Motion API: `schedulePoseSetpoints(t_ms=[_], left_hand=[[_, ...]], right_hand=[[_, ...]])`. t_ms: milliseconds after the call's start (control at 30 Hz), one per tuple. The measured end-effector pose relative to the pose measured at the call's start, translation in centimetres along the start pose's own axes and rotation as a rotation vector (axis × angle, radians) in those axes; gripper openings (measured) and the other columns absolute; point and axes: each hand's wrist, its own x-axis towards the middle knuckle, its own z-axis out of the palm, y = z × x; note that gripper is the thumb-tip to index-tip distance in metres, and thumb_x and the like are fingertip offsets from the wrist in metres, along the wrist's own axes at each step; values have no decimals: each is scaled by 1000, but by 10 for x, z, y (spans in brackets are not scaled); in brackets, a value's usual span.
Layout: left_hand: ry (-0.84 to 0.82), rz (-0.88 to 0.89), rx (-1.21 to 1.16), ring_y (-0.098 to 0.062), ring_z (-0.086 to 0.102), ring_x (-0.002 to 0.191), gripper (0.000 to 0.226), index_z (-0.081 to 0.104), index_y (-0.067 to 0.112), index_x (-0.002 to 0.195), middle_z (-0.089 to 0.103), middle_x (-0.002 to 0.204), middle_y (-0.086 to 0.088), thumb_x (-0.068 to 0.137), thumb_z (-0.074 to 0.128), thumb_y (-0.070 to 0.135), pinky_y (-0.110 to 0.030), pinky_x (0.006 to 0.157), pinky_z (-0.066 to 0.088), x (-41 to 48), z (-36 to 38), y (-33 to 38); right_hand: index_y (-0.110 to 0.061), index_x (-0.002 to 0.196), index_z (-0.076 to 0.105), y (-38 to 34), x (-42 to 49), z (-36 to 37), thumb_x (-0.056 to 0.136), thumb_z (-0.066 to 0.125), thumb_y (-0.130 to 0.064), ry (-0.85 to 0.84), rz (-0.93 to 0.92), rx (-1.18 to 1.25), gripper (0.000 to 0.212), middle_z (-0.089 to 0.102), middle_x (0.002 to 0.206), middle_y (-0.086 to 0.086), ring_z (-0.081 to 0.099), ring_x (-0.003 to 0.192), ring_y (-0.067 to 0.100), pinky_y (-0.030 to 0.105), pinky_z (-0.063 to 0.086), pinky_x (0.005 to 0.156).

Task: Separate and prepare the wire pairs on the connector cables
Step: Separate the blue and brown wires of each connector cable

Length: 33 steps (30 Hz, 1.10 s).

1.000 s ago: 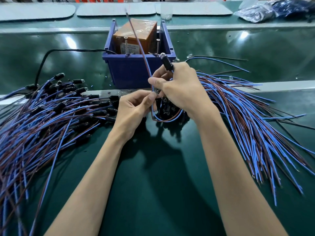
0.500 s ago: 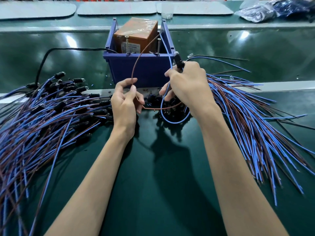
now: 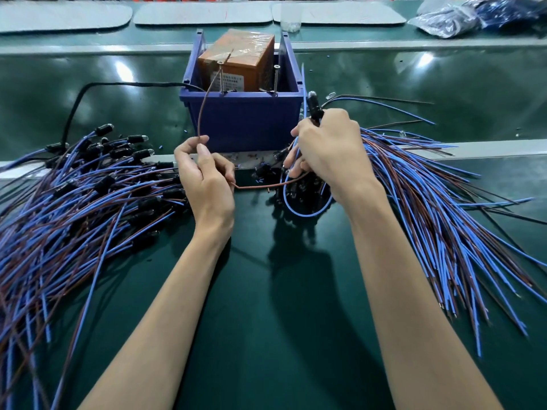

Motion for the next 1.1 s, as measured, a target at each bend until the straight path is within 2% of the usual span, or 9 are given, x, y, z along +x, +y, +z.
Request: schedulePoseSetpoints(t_ms=[167, 300, 433, 633, 833, 967, 1100], left_hand=[[73, 63, -6, -7, 37, 45, 25, 40, 21, 107, 41, 51, 5, 101, 21, 5, -22, 50, 31, 0, -1, 0], [156, 171, 7, -8, 43, 48, 31, 33, 10, 127, 47, 59, -2, 100, 19, 5, -20, 47, 34, -2, -1, 1], [150, 289, 30, -15, 43, 43, 37, 25, 5, 137, 55, 66, -2, 101, 16, 7, -20, 44, 36, -5, -1, 2], [135, 331, 59, -14, 43, 38, 36, 30, -2, 133, 56, 67, 0, 100, 15, 6, -24, 45, 37, -8, -1, 1], [73, 97, 166, -9, 43, 40, 35, 43, 6, 129, 55, 53, 4, 102, 21, 7, -21, 41, 37, 1, -1, -5], [8, 90, 229, -7, 42, 37, 32, 53, 14, 116, 55, 45, 8, 100, 25, 8, -20, 39, 35, 2, -1, -7], [-72, 88, 235, -7, 42, 41, 32, 55, 16, 113, 54, 45, 10, 99, 28, 8, -23, 45, 34, 1, -2, -9]], right_hand=[[8, 81, 62, -1, 0, 0, 85, 42, -8, -45, -9, -10, 27, 66, 50, 9, 58, 35, 13, 14, 46, 44], [5, 76, 62, -1, -1, 2, 85, 42, -10, -48, -13, -20, 26, 66, 49, 7, 58, 36, 11, 14, 46, 45], [1, 70, 61, -1, 0, 1, 85, 43, -10, -44, -12, -17, 26, 66, 50, 8, 58, 36, 11, 19, 49, 52], [-1, 68, 61, -1, 0, 0, 86, 43, -11, -39, -12, -22, 27, 67, 51, 9, 58, 36, 10, 16, 48, 51], [-1, 72, 63, -1, 0, 1, 85, 43, -13, -80, -17, -46, 27, 67, 51, 7, 57, 37, 7, 21, 47, 56], [-1, 78, 64, -1, 1, 1, 85, 43, -13, -116, -15, -59, 26, 66, 49, 3, 54, 36, 5, 14, 43, 48], [2, 84, 64, -2, 0, 0, 86, 45, -13, -136, -26, -74, 24, 65, 47, -1, 49, 33, 5, 11, 39, 41]])
